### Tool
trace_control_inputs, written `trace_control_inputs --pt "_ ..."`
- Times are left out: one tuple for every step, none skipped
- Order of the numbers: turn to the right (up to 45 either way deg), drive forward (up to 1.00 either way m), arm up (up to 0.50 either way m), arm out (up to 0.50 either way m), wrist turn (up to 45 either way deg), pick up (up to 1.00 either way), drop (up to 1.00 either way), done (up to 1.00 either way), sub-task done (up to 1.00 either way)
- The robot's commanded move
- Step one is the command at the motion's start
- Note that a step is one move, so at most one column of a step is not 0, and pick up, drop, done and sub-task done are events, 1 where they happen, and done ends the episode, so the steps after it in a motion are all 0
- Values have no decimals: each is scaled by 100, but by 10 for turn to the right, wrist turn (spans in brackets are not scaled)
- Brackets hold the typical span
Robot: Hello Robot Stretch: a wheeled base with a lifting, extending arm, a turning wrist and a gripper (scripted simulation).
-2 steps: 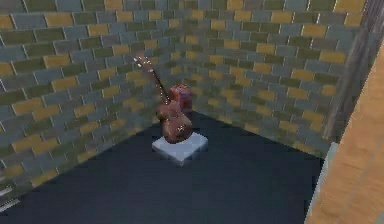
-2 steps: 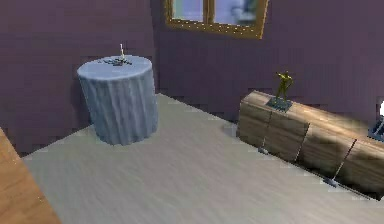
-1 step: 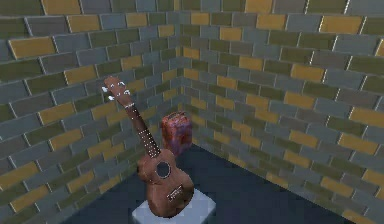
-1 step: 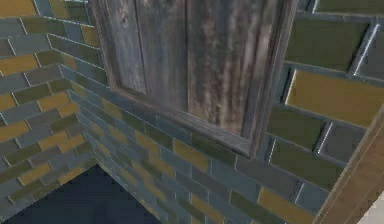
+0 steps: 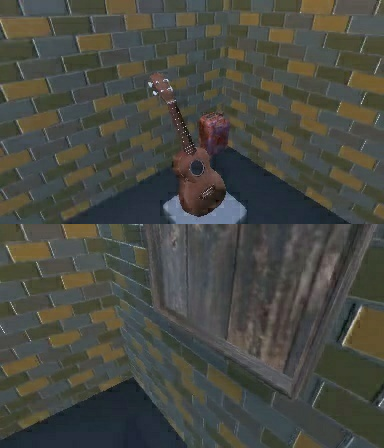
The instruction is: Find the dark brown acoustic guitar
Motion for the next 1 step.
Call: trace_control_inputs --pt "0 0 0 0 0 0 0 100 0"
